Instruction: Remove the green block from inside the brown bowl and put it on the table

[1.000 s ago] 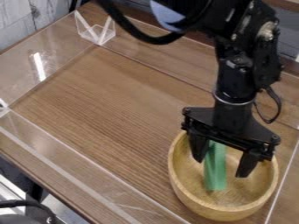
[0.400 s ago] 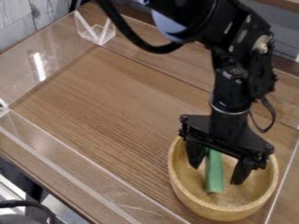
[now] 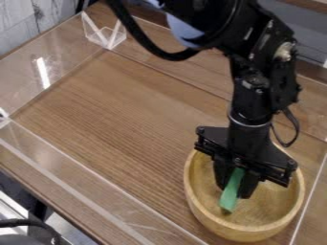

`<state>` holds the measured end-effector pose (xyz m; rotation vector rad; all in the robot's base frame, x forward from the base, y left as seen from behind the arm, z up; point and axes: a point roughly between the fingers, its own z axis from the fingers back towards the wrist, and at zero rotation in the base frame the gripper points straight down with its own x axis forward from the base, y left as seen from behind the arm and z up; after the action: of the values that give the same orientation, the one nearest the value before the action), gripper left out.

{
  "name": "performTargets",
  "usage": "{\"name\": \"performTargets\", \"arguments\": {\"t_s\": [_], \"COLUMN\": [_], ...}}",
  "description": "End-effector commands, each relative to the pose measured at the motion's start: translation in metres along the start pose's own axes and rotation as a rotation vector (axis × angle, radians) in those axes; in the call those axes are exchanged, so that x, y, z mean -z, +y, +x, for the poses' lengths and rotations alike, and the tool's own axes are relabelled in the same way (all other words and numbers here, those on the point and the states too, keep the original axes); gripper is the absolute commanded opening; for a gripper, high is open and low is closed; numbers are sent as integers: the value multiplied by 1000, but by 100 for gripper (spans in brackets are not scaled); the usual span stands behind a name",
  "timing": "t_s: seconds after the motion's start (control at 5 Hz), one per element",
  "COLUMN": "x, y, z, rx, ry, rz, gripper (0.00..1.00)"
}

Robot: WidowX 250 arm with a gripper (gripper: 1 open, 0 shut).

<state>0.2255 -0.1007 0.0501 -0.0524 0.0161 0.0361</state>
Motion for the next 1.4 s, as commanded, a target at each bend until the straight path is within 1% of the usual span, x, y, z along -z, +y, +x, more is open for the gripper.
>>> {"name": "performTargets", "arguments": {"t_s": [0.0, 1.2], "x": [-10, -21], "y": [2, 8], "z": [6, 11], "rx": [-5, 37], "ry": [-26, -20], "rz": [-14, -13], "gripper": [0, 0]}}
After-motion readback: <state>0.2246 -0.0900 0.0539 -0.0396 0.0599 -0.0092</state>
